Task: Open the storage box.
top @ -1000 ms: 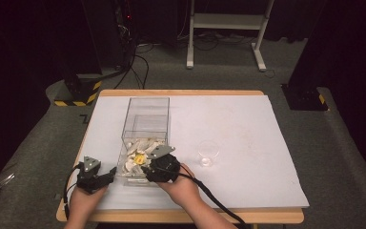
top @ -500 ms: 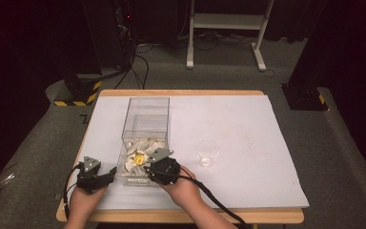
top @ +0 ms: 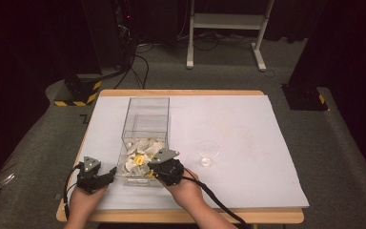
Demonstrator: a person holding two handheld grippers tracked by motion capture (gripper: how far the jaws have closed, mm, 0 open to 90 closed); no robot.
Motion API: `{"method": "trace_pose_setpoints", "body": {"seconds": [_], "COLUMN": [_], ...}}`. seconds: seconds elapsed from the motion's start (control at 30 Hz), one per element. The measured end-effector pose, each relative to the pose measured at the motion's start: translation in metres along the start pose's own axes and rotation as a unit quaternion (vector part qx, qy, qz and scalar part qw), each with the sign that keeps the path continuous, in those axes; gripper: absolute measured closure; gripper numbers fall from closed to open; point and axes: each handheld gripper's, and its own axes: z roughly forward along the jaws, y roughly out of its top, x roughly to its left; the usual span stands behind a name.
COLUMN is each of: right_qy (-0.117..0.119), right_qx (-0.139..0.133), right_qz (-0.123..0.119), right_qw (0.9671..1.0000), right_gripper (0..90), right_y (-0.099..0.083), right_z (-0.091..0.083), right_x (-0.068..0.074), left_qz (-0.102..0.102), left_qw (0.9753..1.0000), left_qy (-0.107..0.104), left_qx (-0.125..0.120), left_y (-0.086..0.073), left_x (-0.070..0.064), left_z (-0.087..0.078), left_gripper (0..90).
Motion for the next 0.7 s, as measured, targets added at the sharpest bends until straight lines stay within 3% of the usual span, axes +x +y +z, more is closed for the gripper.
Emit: {"method": "trace_pose_setpoints", "body": {"seconds": [0.7], "right_qy": [-0.024], "right_qx": [-0.074], "right_qz": [0.013], "right_qw": [0.9969], "right_gripper": [87.2], "right_y": [0.008], "right_z": [-0.028], "right_x": [-0.005], "left_qz": [0.0], "left_qw": [1.0], "left_qy": [0.0], "left_qx": [0.0], "left_y": [0.0], "left_x": [0.0], "left_z": [0.0], "left_gripper": [32.4]}}
